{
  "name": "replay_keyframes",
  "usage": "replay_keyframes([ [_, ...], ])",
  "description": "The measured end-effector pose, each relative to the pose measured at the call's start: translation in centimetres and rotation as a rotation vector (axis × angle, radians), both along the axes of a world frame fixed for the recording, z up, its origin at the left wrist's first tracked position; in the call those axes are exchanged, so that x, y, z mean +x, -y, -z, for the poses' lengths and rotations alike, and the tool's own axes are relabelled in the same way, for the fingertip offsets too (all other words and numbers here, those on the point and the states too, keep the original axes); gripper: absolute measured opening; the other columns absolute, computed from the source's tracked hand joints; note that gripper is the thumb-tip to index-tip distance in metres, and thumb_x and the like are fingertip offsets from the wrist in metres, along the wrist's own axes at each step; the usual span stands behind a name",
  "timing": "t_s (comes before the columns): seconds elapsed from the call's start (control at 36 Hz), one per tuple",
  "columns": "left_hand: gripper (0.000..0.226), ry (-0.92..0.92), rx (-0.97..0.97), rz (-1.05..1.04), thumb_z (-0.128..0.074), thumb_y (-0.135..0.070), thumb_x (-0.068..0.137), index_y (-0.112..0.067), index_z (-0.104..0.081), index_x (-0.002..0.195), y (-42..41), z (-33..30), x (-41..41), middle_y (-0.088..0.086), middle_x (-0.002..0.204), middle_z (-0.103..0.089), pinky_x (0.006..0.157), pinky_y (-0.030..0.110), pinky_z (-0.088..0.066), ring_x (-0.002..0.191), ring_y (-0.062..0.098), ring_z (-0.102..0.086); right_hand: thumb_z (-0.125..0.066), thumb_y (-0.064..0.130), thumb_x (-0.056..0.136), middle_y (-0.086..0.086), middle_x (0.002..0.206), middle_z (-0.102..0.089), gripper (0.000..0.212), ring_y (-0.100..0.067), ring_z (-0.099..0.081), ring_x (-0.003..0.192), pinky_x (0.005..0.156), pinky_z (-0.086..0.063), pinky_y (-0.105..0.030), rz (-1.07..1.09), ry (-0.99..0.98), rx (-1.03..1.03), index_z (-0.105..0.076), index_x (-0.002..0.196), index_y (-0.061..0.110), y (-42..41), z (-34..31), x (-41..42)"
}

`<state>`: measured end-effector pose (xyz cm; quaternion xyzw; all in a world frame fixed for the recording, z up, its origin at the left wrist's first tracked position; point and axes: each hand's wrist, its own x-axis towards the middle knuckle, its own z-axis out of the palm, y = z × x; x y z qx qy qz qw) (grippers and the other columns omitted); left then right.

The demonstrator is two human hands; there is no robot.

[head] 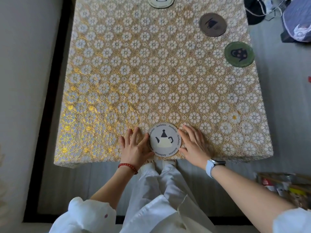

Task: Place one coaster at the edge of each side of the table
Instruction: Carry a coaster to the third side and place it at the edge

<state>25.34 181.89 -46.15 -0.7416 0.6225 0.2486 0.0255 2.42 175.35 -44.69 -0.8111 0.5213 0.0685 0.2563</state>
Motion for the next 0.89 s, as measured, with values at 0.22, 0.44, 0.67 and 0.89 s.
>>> replay_keyframes([
  [0.22,0.080,0.006,0.029,0.016,-0.061,-0.061,0.068,-0.036,-0.027,0.137,0.1,-0.4,0.0,0.008,0.154,-0.012,0.111,0.061,0.000,0.140,0.034,-0.002,-0.058,0.031,0.079,-0.003,0.151,-0.012,0.069,-0.023,-0.003,0.140,0.114,-0.007,-0.055,-0.013,-0.031,0.017,-0.020,0.137,0.023,-0.1,0.0,-0.2],
  [0.44,0.076,0.061,0.035,0.087,-0.056,-0.066,0.068,-0.038,-0.031,0.134,0.6,-1.1,0.6,0.007,0.150,-0.022,0.109,0.060,-0.014,0.137,0.035,-0.015,-0.050,0.026,0.083,0.000,0.152,-0.010,0.066,-0.021,-0.003,0.140,0.115,-0.007,-0.051,-0.030,-0.086,0.036,-0.016,0.139,0.026,0.3,-0.8,-0.1],
  [0.67,0.053,0.093,0.114,0.209,-0.050,-0.045,0.082,-0.039,-0.033,0.132,2.6,-3.0,2.0,0.002,0.143,-0.032,0.105,0.053,-0.028,0.129,0.030,-0.028,-0.047,0.017,0.085,-0.001,0.142,-0.032,0.046,-0.021,-0.026,0.129,0.111,-0.022,-0.043,0.013,-0.080,0.203,-0.039,0.130,0.021,3.0,-3.3,0.8],
  [0.89,0.038,-0.056,0.444,0.307,-0.045,-0.032,0.091,-0.025,-0.044,0.128,11.3,-7.2,3.1,0.007,0.126,-0.055,0.094,0.038,-0.047,0.113,0.023,-0.052,-0.039,0.015,0.093,-0.019,0.103,-0.061,0.029,-0.004,-0.031,0.049,0.031,-0.030,-0.006,0.032,-0.080,0.473,-0.052,0.115,0.001,8.3,-6.8,3.3],
])
